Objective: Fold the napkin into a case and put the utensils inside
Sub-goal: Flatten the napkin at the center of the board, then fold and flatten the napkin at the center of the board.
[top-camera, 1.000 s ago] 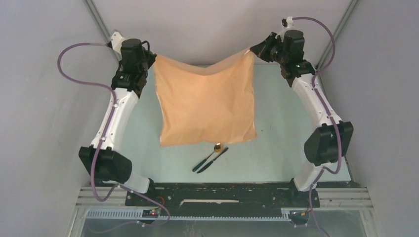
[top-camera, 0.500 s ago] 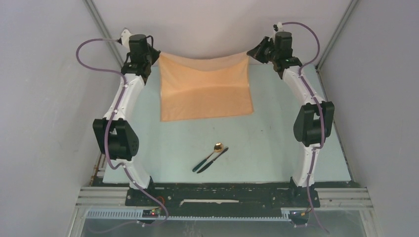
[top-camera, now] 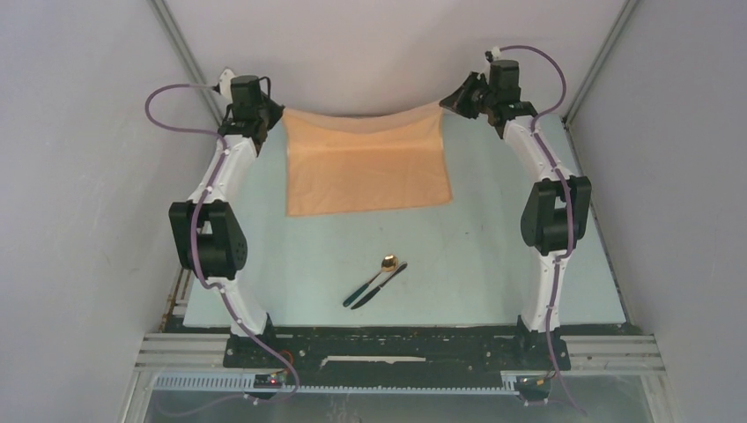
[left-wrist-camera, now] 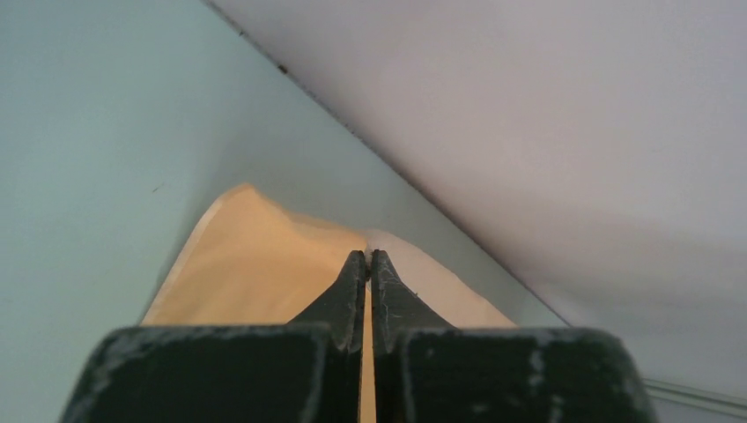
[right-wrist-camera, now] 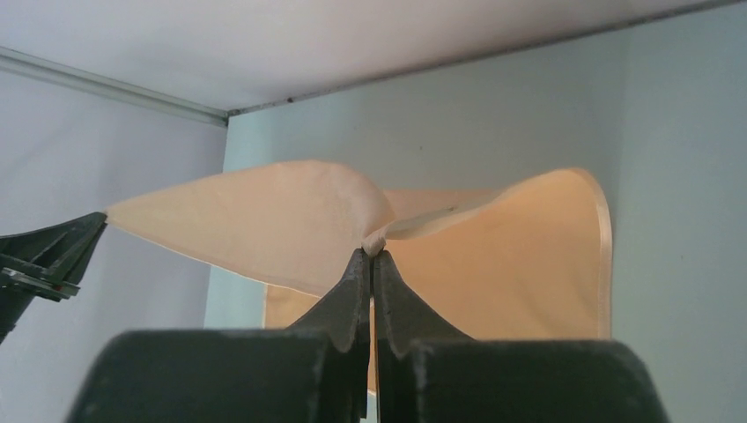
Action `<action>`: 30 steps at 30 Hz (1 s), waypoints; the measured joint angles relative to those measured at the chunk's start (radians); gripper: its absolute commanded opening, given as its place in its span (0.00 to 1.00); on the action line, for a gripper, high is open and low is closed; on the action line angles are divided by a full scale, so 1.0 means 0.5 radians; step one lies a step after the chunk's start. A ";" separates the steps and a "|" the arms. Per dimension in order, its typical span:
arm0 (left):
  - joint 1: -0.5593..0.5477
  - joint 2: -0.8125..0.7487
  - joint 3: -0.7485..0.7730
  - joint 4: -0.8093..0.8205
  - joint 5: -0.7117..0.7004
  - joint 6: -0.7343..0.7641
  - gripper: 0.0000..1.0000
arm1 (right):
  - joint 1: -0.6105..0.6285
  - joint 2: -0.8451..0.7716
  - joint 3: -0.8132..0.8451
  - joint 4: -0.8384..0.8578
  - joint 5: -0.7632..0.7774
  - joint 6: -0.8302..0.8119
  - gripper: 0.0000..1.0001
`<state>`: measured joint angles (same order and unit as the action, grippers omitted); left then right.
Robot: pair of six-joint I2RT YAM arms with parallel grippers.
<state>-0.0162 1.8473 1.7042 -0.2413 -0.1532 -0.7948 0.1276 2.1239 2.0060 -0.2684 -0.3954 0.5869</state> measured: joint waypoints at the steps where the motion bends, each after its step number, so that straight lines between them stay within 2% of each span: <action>1: 0.007 -0.001 -0.034 -0.004 0.002 0.000 0.00 | -0.003 0.003 0.000 -0.024 -0.009 0.002 0.00; 9: 0.017 -0.025 -0.298 -0.112 0.070 -0.019 0.00 | -0.006 0.023 -0.064 -0.240 -0.074 -0.012 0.00; 16: 0.017 -0.033 -0.516 -0.259 0.073 -0.034 0.00 | -0.008 0.020 -0.476 -0.271 -0.118 -0.016 0.00; 24: 0.017 -0.060 -0.852 -0.334 0.069 -0.034 0.00 | -0.008 -0.023 -0.813 -0.217 -0.159 -0.017 0.00; 30: 0.017 -0.143 -0.986 -0.342 0.052 -0.031 0.00 | -0.002 -0.116 -1.040 -0.143 -0.164 -0.018 0.00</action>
<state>-0.0078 1.7756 1.2110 -0.4122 -0.1272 -0.8101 0.1265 2.0659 1.4860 -0.3397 -0.4774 0.5777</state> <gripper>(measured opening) 0.006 0.008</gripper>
